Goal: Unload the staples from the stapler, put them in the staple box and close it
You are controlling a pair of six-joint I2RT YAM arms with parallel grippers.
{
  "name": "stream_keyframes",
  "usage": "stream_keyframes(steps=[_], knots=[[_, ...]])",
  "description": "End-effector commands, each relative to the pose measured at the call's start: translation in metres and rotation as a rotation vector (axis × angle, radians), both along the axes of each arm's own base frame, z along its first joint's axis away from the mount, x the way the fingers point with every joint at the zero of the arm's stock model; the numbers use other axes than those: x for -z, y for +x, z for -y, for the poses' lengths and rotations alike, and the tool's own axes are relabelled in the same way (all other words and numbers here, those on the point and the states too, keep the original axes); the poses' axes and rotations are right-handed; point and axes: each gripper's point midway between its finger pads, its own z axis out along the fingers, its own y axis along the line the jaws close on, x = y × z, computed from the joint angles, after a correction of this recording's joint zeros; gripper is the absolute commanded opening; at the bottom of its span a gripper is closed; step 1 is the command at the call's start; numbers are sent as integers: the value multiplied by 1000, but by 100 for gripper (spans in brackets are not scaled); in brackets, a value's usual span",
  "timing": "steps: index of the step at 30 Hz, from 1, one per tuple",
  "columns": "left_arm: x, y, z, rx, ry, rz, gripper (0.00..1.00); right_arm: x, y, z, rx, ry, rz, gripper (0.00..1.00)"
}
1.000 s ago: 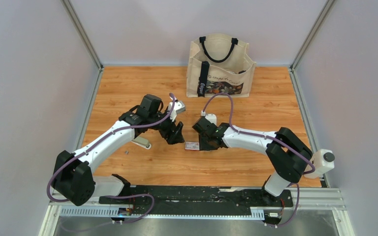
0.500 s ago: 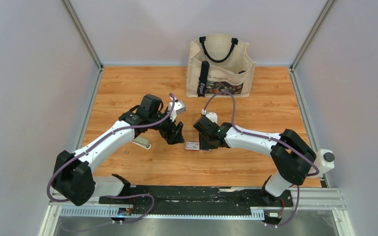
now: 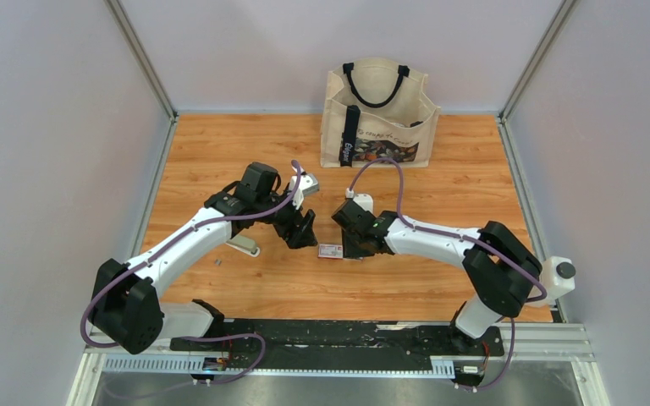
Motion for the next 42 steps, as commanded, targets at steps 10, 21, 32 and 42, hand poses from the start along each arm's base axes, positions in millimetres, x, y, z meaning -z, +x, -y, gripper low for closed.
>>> stream_keyframes(steps=[10,21,32,42], knots=[[-8,-1,1,29,-15,46,88,-4,12,-12,-11,23,40,37],[-8,-2,0,30,-9,50,88,-6,13,-22,-23,55,36,37],[-9,-2,0,29,-12,53,88,-1,12,-26,-30,65,19,36],[-6,-1,0,31,-5,50,89,-3,13,-34,-47,81,15,36]])
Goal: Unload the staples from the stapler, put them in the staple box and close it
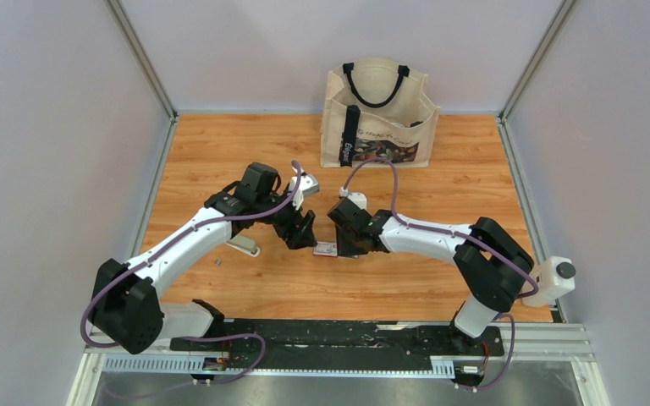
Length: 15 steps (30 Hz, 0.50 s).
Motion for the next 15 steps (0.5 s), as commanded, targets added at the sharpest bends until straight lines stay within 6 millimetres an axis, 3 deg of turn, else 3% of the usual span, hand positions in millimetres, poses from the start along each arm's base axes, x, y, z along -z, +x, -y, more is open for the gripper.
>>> stream_keyframes(steps=[1,8,9,13,15], knots=[[-6,0,1,26,-9,49,89,-10,6,-18,-23,52,22,36],[9,10,-4,29,56,71,89,-19,5,-30,-59,73,28,36],[11,11,-5,31,64,72,89,-28,6,-30,-60,84,47,36],[16,19,-8,50,112,105,87,-51,16,-12,-25,87,98,36],[21,23,-11,67,143,122,85,-52,17,2,2,94,93,36]])
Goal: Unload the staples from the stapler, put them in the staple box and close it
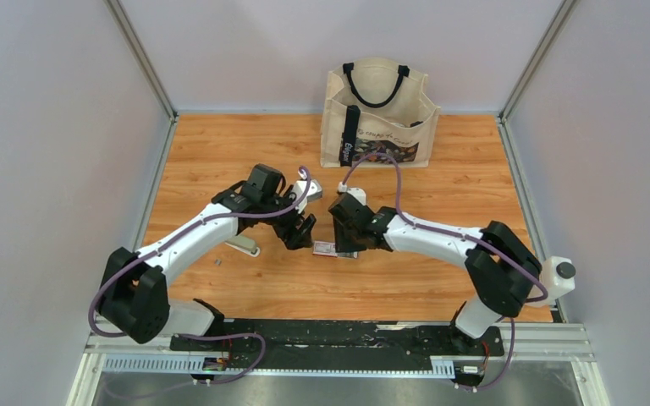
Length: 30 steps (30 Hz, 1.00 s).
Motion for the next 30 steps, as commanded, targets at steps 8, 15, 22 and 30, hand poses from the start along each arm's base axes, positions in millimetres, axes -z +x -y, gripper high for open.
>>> stream_keyframes(steps=[8,15,22,30], knots=[[39,27,-4,115,163,74,69,-26,17,64,158,245,19,23],[52,32,3,139,248,23,59,-4,5,47,97,379,-61,22],[76,19,-4,139,384,-11,59,3,8,38,83,452,-91,22],[91,16,-7,118,485,-22,59,5,10,42,88,480,-79,22]])
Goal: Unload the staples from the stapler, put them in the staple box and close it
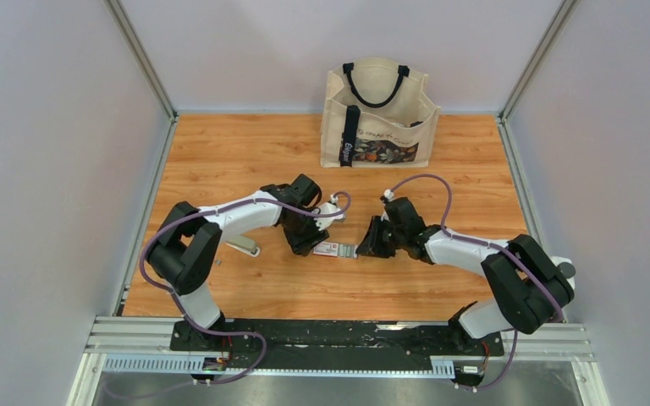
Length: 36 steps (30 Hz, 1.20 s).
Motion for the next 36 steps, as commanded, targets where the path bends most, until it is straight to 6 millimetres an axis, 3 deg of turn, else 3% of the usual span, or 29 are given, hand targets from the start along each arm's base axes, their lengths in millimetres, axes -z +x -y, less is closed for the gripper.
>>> stream_keyframes(steps=[1,17,26,31,36], knots=[[0,7,0,-24,64,25,59,-11,9,-8,-5,66,43,21],[1,5,27,-5,50,-3,59,-6,13,-10,-6,71,49,16],[-6,-2,18,5,57,1,59,-21,10,-1,-7,66,83,16],[-21,-5,11,29,58,33,59,-15,7,11,14,48,71,16],[-12,1,0,45,125,59,59,-9,8,8,14,70,56,16]])
